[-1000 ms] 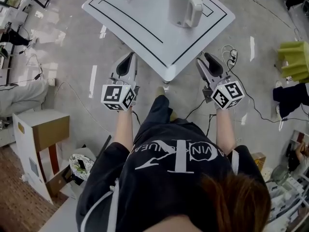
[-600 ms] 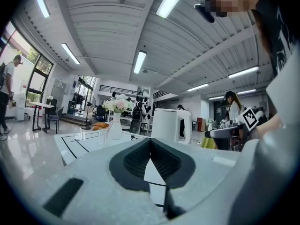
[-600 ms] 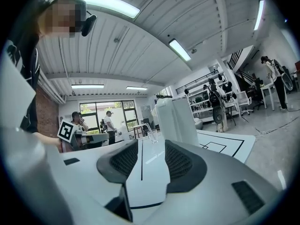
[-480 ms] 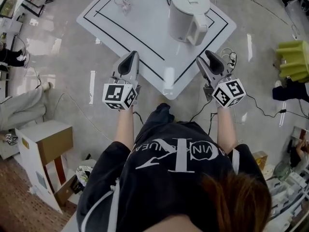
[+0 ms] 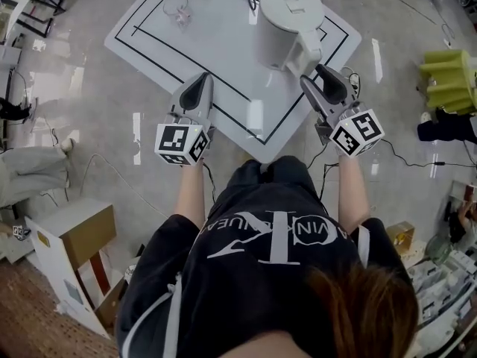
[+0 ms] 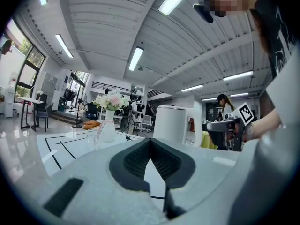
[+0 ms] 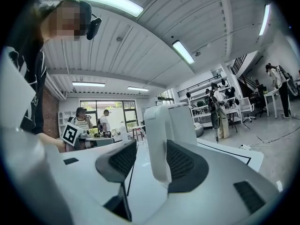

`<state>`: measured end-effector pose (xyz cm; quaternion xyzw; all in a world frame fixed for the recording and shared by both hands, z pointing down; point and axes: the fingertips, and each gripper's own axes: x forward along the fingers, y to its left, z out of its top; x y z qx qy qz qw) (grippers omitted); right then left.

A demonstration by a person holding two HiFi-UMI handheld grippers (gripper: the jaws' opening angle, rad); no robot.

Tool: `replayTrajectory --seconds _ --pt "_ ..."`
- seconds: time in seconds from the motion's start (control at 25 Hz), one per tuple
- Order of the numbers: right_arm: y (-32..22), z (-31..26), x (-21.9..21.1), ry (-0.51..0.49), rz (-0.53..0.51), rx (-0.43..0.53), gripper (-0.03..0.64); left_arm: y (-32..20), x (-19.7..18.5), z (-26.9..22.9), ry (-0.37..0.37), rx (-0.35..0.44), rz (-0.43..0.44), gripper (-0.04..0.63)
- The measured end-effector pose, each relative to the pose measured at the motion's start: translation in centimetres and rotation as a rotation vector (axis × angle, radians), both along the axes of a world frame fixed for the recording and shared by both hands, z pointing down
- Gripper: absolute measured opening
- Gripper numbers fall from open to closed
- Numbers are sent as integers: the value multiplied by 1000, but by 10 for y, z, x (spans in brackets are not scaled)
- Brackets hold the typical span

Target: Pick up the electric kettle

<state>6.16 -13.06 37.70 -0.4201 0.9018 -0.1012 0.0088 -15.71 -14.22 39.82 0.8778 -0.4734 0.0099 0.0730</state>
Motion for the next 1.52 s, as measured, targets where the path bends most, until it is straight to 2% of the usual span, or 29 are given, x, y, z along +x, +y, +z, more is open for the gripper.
replayTrajectory --seconds 0.2,0.6,0.84,1.08,1.24,1.4,1.52 --pt "-14 -7 -9 23 -92 22 204 -5 7 5 -2 -14 -1 6" --pt "-24 -12 -13 28 -420 13 204 -14 33 4 21 -32 -125 6" --pt "-22 -16 -33 9 -554 6 204 -15 39 11 20 -51 -164 6" --pt "-22 -20 -40 -37 -609 3 201 -15 42 18 19 -69 -210 6" --pt "-19 -19 -48 -11 -633 -6 198 -13 38 24 25 -83 -235 6" --pt "-23 -17 -54 38 -593 -1 182 -14 35 31 46 -103 -255 6" --pt "-27 -16 -55 44 -555 19 137 -15 34 36 48 -114 -262 6"
